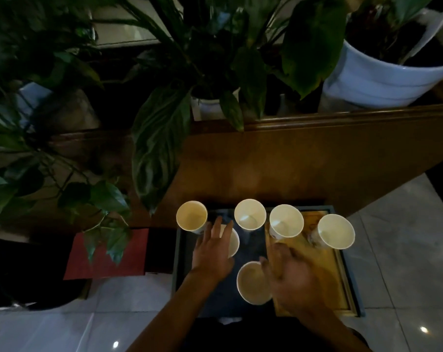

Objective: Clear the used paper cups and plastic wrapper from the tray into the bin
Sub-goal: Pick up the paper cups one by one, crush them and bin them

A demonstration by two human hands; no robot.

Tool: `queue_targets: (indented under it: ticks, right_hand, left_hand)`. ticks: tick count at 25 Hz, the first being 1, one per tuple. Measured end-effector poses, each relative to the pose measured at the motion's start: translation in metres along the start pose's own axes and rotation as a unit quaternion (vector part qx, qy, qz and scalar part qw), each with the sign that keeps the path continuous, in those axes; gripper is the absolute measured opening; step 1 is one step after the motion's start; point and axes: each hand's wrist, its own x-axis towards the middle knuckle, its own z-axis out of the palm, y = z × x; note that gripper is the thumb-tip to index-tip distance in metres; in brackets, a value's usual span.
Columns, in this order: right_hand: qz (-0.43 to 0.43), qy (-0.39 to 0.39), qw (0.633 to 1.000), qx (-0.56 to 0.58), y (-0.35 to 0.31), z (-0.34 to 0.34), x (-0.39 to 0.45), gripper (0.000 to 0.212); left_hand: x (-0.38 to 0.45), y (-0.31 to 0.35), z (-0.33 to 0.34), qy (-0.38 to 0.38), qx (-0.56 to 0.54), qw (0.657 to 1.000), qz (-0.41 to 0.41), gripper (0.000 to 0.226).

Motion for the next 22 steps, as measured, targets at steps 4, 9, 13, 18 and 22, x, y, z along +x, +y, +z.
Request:
queue_targets:
  ticks: [4,9,13,18,22]
  right_hand:
    - [-0.014,-0.027,0.997,0.065,0.006,-0.029,0.011,0.039]
    - [-0.056,-0.059,0.995,0.052,-0.015,-0.039,0.037,0.037]
    - [-0.139,-0.052,0.989,0.023,-0.031,-0.041,0.059,0.033]
    - [-0.197,-0.056,0.976,-0.078,-0.044,-0.035,0.092,0.051]
    - [-0.193,-0.083,0.971,-0.112,-0.048,-0.028,0.112,0.064]
  left_hand:
    - [0.003,-0.007,0.010,0.009,-0.022,1.000,-0.011,0.094]
    - [-0.026,-0.017,0.019,0.032,-0.071,0.997,-0.010,0.086]
    - [-0.061,-0.037,0.031,0.052,-0.135,0.989,-0.036,0.093]
    - [-0.091,-0.051,0.050,0.048,-0.147,0.984,-0.083,0.095]
    - [-0.101,-0.052,0.060,0.047,-0.158,0.982,-0.090,0.094]
